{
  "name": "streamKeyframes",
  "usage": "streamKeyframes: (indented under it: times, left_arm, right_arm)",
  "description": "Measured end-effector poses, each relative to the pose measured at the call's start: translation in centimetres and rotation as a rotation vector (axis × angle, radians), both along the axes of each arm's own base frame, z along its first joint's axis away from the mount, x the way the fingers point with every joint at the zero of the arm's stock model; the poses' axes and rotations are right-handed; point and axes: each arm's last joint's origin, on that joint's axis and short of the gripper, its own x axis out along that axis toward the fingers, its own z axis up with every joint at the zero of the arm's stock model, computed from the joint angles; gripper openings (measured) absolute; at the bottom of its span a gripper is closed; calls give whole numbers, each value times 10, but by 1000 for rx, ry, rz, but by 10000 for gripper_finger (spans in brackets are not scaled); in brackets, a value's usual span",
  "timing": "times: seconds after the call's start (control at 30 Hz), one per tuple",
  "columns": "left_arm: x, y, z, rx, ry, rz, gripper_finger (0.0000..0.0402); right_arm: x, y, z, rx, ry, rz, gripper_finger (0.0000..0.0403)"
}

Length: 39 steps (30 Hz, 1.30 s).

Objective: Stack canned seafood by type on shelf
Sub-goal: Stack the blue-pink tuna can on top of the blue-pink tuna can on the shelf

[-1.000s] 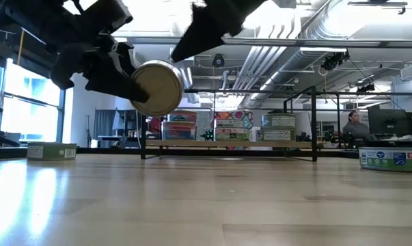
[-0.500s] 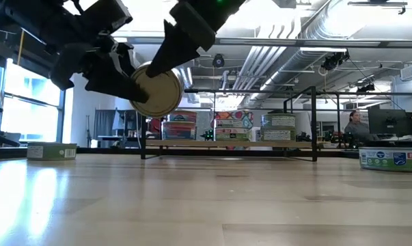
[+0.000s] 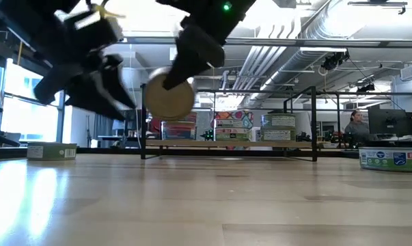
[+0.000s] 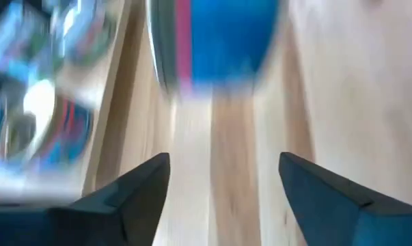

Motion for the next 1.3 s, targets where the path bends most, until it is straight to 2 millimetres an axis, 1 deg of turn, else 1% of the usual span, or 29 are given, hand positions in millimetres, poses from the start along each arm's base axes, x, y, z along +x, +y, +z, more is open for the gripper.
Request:
streamKeyframes:
  times: [0.1, 0.17, 0.27, 0.37, 0.5, 0.57, 0.63, 0.7, 0.77, 0.9, 1.07, 1.1, 1.23, 1.3]
  left_arm:
    - [-14, 4, 1, -42, 48, 98, 279]
    - [-22, 4, 2, -82, 56, 148, 281]
    - [-31, 0, 2, -132, 32, 169, 282]
    - [-36, -6, 1, -162, 1, 162, 283]
    - [-38, -14, 3, -139, -49, 161, 283]
    - [-39, -16, 4, -124, -69, 159, 283]
    - [-39, -17, 4, -113, -79, 159, 284]
    - [-40, -18, 4, -109, -81, 158, 284]
    - [-40, -18, 4, -109, -82, 159, 284]
    - [-40, -18, 4, -108, -80, 159, 284]
    - [-40, -18, 4, -108, -81, 159, 284]
    - [-40, -18, 4, -108, -81, 159, 284]
    - [-40, -18, 4, -108, -81, 160, 284]
    - [-40, -18, 4, -108, -81, 160, 284]
  right_arm:
    - [-3, -10, -3, -68, 22, -80, 181]
    - [-2, -21, -7, -111, 19, -125, 181]
    - [2, -40, -9, -188, -15, -174, 181]
    - [9, -61, -9, -255, -77, -178, 181]
    - [20, -90, -8, -363, -113, -130, 181]
    - [26, -105, -14, -415, -99, -111, 181]
    - [30, -117, -25, -465, -64, -97, 181]
    - [31, -127, -34, -503, -11, -91, 181]
    - [32, -135, -40, -526, 14, -118, 181]
    - [31, -142, -45, -552, 43, -176, 181]
    - [31, -141, -44, -531, 17, -195, 182]
    - [31, -141, -44, -532, 19, -195, 192]
    - [31, -141, -45, -520, 7, -206, 263]
    - [31, -141, -45, -516, 5, -209, 288]
